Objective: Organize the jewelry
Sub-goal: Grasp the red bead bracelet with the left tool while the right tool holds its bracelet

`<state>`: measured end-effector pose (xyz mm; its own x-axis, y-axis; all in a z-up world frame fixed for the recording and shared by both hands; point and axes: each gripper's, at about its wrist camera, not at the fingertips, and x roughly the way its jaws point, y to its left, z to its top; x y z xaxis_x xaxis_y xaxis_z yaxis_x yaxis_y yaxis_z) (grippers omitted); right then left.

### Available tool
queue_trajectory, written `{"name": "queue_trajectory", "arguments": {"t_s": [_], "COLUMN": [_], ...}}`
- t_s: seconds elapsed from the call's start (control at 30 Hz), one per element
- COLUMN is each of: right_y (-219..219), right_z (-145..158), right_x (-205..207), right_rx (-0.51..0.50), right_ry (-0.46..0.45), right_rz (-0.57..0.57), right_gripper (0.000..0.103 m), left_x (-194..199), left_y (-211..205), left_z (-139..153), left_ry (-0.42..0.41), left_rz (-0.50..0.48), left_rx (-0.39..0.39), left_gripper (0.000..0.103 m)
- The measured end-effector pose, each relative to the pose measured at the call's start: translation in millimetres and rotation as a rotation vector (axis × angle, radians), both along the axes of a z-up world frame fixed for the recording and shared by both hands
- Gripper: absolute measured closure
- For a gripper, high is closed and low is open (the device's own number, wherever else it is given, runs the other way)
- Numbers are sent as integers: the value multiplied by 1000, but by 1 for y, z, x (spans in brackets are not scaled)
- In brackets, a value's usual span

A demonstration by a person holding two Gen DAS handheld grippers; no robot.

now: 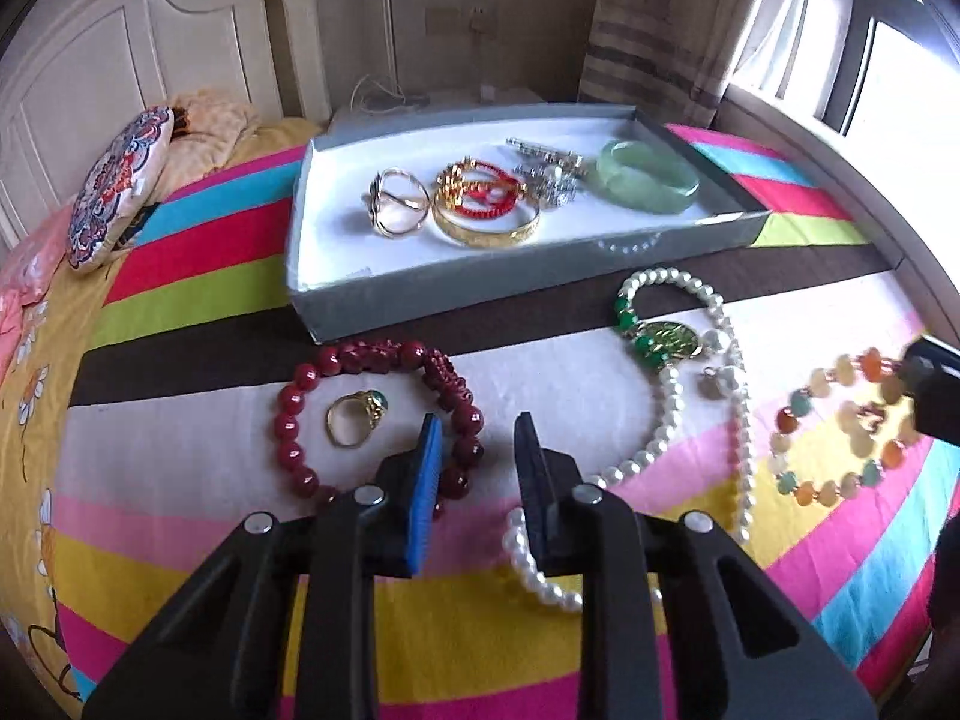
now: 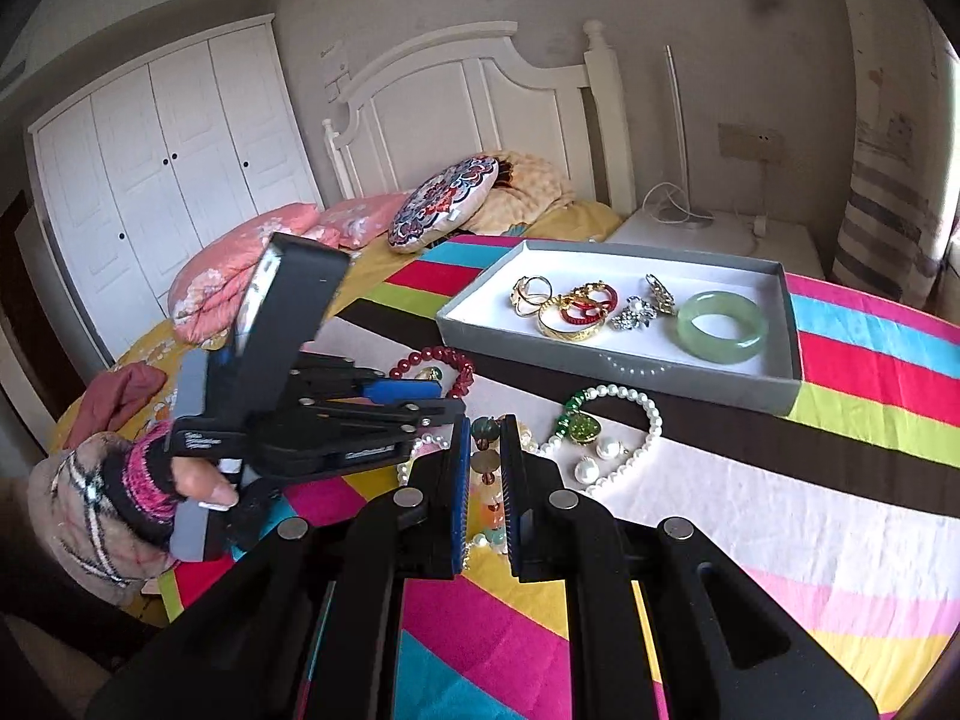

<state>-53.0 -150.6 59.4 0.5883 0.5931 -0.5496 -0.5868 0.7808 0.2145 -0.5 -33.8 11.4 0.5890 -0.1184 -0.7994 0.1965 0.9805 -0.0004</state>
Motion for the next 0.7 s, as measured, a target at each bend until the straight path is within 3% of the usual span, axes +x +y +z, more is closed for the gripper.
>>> {"name": "queue_trajectory", "arguments": {"t_s": [0.23,0.37,0.7], "right_y": [-6,-7,-3], "right_z": [-2,-2,-1], "right_x": [-1,-1,-6], "right_rx": [16,17,-7], "right_ry": [-1,-3,-10], "right_rz": [-1,-4,-16], "right_gripper": [92,92,92], "left_x": [0,-4,-13], "left_y": [-4,-7,-1], "left_z": [-4,-4,-2], "left_ry": [-24,-34,-60], "left_rz": [1,-8,1], "left_rx": [20,26,7], "left_gripper": [80,90,92]}}
